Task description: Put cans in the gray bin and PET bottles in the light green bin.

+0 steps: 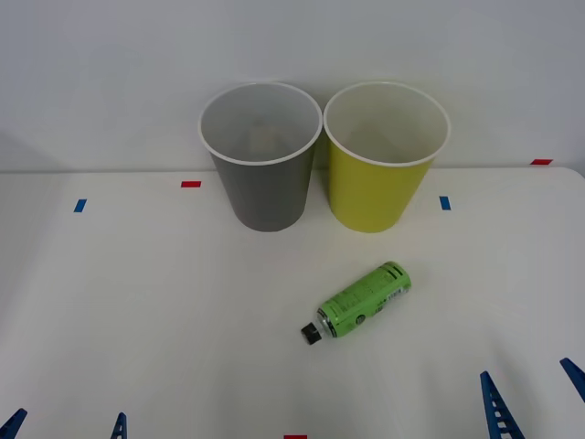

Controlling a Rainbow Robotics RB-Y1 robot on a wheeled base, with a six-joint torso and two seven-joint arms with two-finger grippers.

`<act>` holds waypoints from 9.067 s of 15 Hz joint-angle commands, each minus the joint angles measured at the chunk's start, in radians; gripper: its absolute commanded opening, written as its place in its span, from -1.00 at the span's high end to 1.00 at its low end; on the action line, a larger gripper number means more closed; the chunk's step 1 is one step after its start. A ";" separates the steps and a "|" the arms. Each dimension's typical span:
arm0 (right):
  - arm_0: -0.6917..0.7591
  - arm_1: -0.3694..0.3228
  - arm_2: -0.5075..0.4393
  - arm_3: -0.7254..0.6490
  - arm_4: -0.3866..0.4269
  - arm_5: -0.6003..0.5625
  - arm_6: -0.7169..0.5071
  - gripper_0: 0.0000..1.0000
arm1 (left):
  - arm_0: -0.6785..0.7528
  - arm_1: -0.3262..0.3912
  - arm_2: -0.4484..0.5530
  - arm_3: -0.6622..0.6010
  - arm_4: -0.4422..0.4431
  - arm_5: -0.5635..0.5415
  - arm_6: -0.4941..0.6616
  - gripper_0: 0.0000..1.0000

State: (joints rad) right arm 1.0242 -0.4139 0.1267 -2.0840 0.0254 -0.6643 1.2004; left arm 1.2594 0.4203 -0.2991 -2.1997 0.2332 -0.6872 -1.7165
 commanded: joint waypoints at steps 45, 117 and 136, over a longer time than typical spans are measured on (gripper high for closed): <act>-0.934 -0.290 0.373 -0.317 -0.065 1.746 -1.087 -1.00 | 0.000 0.000 0.000 0.000 0.000 0.000 0.000 -1.00; -1.036 0.060 0.252 -0.320 -0.042 1.560 -0.539 1.00 | 0.000 0.000 0.000 0.000 0.000 0.000 0.000 -1.00; -0.903 0.233 0.180 -0.372 0.309 1.148 -0.145 1.00 | 0.000 0.000 0.000 0.000 0.000 0.000 0.000 -1.00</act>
State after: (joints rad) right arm 0.1237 -0.1966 0.3146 -2.4406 0.3276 0.4834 1.0520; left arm 1.2594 0.4203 -0.2991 -2.1997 0.2332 -0.6872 -1.7165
